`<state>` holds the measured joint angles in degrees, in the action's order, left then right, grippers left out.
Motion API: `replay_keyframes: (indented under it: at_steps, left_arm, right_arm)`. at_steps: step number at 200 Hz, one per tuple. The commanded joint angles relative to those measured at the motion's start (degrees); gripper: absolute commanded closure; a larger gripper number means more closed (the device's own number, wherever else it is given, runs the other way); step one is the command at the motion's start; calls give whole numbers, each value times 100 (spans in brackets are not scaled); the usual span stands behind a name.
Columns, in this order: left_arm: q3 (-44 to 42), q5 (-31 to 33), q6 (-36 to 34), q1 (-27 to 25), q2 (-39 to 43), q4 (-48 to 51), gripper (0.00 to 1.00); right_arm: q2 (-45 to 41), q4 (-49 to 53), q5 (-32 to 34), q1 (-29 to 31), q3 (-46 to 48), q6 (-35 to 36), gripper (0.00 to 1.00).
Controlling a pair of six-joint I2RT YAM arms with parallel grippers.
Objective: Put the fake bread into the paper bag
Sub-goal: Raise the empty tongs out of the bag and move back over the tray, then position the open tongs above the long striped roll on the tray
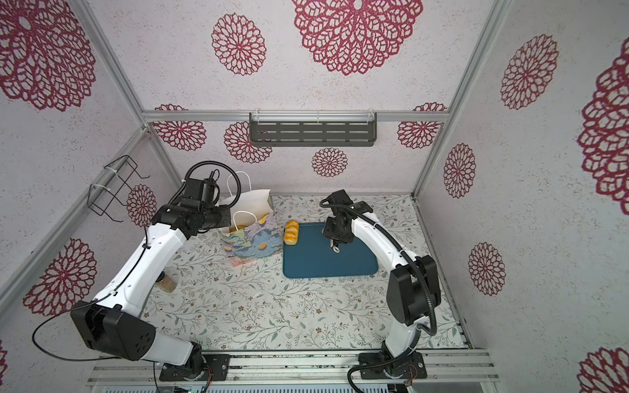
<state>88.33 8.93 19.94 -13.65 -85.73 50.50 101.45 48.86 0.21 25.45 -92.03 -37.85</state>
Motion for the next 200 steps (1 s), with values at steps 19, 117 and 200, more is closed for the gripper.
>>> replay_keyframes:
  at_steps: [19,117,200]
  left_arm:
    - [-36,100,-52,-63,-16,108,100]
    - [-44,77,-52,-60,38,90,100]
    - [-45,100,-52,-67,49,91,100]
  right_arm:
    - [194,229,-17,-95,-399,262,60]
    - [784,388,-54,-216,-992,285,60]
    - [1036,645,-308,-224,-1065,501,60]
